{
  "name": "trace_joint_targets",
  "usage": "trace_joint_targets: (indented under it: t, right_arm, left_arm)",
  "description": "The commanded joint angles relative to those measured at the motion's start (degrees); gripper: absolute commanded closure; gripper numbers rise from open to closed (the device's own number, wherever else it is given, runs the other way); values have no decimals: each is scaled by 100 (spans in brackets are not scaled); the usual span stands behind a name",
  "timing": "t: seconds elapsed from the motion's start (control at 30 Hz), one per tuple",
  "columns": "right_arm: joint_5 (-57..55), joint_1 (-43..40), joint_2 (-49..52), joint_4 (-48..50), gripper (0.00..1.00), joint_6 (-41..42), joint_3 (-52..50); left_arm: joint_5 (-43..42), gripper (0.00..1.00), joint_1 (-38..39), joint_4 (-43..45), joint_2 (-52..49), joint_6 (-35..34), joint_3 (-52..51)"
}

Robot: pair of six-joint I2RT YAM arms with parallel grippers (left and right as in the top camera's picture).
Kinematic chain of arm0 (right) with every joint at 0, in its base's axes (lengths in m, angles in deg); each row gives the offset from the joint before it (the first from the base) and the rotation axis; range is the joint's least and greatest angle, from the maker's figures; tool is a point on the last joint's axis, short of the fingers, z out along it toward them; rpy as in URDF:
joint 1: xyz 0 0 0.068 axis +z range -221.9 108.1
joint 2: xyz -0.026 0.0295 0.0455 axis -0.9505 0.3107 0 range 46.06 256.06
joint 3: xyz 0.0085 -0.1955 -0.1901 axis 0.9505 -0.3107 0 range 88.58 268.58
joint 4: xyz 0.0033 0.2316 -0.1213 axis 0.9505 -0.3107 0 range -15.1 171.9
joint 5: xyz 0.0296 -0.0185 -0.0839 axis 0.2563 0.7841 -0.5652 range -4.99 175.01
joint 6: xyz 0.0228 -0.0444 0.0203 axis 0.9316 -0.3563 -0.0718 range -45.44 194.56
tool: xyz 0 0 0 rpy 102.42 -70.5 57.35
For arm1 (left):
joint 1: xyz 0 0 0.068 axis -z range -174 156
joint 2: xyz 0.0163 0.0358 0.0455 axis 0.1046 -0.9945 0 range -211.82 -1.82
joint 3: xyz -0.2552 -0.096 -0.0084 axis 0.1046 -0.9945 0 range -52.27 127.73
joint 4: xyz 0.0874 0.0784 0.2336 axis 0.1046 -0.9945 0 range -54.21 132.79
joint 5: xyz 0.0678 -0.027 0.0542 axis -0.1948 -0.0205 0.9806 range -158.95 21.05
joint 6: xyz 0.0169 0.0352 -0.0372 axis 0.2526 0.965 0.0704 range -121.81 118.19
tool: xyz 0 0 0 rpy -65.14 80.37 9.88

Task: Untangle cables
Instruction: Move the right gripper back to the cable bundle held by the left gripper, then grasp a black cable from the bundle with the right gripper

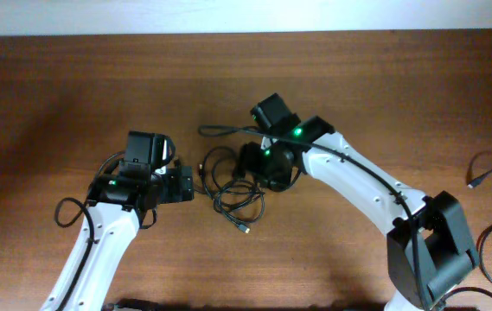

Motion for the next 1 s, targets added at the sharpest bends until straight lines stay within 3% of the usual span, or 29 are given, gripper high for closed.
trace_joint_targets:
  t: [0.0,0.07,0.2,0.6,0.77,0.83,0.97]
  right_arm:
    - [-55,52,4,39,47,675,-68]
    - [-57,31,4,-9,59,675,-68]
    - [-175,44,4,-192,69,684,-68]
    - [-1056,55,4,-890,67,892,-68]
    - [-981,201,4,-881,56,1296,-70]
    - [-1060,343,4,-857,57,1497,-70]
    - [-1357,614,4,-796,71,2055,-72]
  left_arm:
    - [59,1,-24,-136,81,-70,103]
    - [61,1,-22,-179,81,-70,103]
    - [61,1,-22,-170,81,-68,103]
    - [-245,1,-2,-155,76,-42,101]
    - [-245,1,-2,-151,76,-48,101]
    - [-245,1,-2,-155,76,-48,101]
    - [-245,1,-2,-201,76,-50,101]
